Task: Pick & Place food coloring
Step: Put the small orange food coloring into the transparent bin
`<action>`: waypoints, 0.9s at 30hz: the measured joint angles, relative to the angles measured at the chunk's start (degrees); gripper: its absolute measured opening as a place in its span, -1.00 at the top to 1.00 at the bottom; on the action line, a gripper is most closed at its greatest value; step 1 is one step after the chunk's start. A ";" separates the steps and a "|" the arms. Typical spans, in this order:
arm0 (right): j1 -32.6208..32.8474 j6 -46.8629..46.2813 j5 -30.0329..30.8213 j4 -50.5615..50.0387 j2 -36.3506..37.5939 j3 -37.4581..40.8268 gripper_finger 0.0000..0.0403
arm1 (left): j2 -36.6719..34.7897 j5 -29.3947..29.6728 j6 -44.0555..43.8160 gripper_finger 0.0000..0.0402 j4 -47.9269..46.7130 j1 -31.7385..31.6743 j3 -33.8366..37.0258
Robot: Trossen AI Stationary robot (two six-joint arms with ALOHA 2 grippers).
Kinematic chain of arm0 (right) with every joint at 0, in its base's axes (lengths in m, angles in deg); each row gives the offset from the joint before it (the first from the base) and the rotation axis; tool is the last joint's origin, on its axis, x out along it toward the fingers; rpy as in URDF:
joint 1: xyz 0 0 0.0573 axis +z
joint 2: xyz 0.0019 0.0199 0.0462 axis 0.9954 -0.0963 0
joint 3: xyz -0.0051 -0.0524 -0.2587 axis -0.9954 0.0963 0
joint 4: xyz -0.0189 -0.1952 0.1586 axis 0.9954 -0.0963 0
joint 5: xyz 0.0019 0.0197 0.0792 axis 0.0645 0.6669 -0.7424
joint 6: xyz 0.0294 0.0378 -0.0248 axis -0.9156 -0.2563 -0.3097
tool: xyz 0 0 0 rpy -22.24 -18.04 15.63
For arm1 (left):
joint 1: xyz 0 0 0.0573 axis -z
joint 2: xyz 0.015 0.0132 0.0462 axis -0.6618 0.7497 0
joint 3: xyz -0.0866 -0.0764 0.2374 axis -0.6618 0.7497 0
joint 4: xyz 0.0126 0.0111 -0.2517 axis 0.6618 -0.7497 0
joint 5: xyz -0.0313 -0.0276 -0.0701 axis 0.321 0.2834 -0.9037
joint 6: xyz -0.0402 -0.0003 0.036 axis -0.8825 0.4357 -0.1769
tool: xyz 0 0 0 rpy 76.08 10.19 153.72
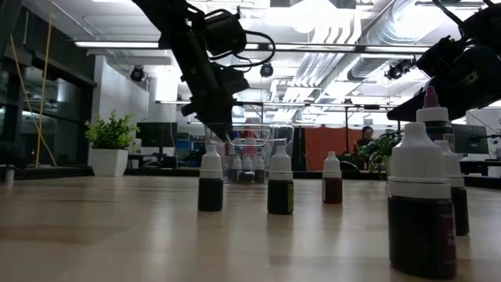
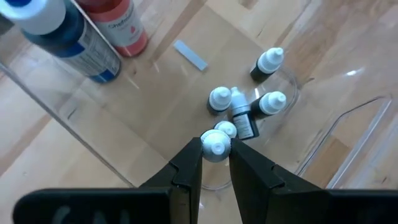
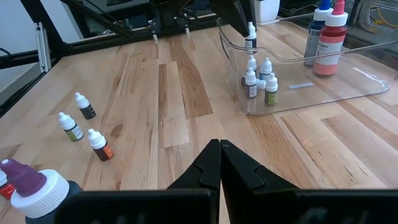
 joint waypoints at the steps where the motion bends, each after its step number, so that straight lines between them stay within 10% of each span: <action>1: 0.02 0.00 0.00 0.00 0.00 0.00 1.00 | 0.00 -0.06 0.51 0.66 0.01 0.00 -0.01; 27: 0.01 0.00 0.09 0.03 -0.02 0.00 1.00 | 4.51 0.87 9.10 0.66 -4.73 -1.36 -10.64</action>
